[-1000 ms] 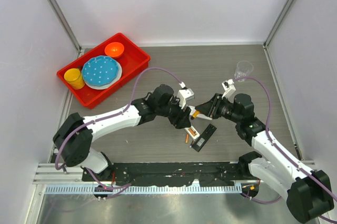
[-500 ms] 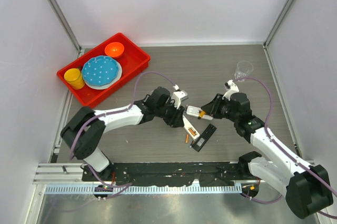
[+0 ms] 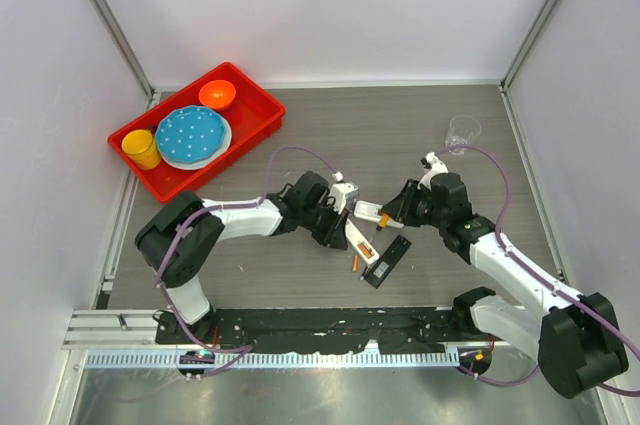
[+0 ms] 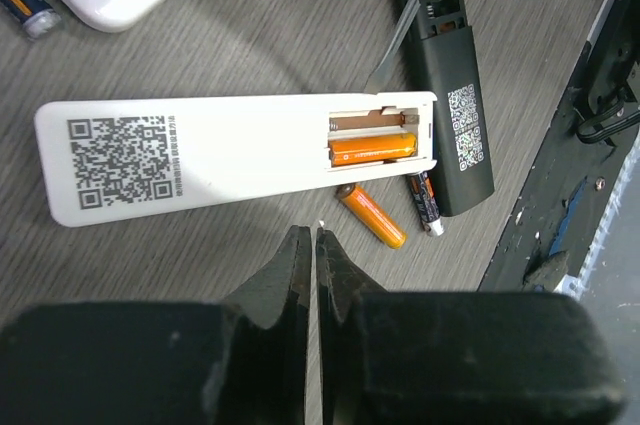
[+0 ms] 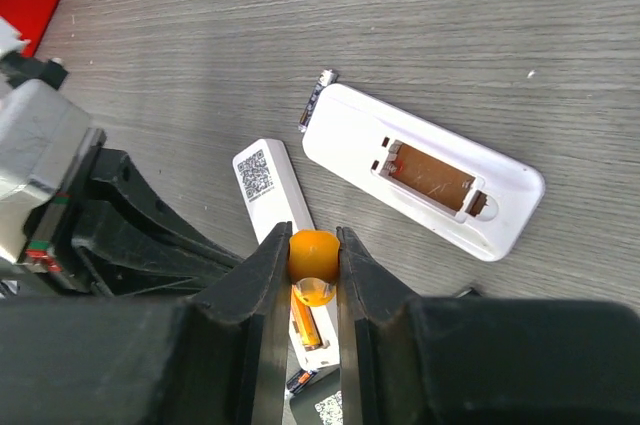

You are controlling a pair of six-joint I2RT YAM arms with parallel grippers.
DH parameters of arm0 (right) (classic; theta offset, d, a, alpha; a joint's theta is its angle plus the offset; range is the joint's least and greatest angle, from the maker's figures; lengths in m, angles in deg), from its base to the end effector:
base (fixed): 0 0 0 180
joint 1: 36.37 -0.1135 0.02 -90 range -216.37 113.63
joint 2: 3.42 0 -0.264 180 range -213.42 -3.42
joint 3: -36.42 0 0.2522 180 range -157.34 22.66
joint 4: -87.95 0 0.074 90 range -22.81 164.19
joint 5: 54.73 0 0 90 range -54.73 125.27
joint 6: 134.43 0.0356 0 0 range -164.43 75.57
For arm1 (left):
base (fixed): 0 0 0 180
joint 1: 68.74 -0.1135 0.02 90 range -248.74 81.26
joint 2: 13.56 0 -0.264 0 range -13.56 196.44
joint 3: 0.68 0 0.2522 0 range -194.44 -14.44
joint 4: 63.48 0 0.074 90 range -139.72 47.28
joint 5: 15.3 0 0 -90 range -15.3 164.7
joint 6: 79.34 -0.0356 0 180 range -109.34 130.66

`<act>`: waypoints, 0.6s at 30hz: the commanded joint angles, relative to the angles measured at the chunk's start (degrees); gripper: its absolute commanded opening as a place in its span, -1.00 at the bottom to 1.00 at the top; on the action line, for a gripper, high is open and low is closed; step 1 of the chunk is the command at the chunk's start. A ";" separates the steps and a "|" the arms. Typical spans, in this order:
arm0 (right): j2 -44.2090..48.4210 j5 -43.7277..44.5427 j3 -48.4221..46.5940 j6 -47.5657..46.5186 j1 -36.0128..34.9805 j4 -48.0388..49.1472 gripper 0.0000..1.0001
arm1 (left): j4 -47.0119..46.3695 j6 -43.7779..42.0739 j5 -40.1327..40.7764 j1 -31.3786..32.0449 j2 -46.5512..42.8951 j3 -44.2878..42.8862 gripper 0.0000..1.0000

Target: Unload the batteries from the remote control

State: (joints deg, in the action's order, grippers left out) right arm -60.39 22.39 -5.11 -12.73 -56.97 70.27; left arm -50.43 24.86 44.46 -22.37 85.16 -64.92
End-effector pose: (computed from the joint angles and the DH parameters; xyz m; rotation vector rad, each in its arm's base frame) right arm 0.1940 0.0814 0.2083 0.0800 2.2325 0.7582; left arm 0.2207 -0.2575 0.1544 0.9614 2.3701 -1.0919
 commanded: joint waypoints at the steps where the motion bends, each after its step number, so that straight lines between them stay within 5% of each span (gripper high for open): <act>1: -0.25 -3.46 -1.41 0.46 -0.05 3.57 -0.98 | -2.45 1.01 -3.59 0.12 1.92 -0.41 -0.87; 18: -1.21 -3.73 0.96 -0.06 -0.76 4.98 -0.98 | -1.58 1.19 -4.91 0.48 3.15 -1.02 -0.96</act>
State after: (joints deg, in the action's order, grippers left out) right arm -61.04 18.76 -4.43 -12.62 -57.43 72.74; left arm -50.78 25.56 41.77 -22.20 88.39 -64.92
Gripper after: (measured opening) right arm 0.248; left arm 0.029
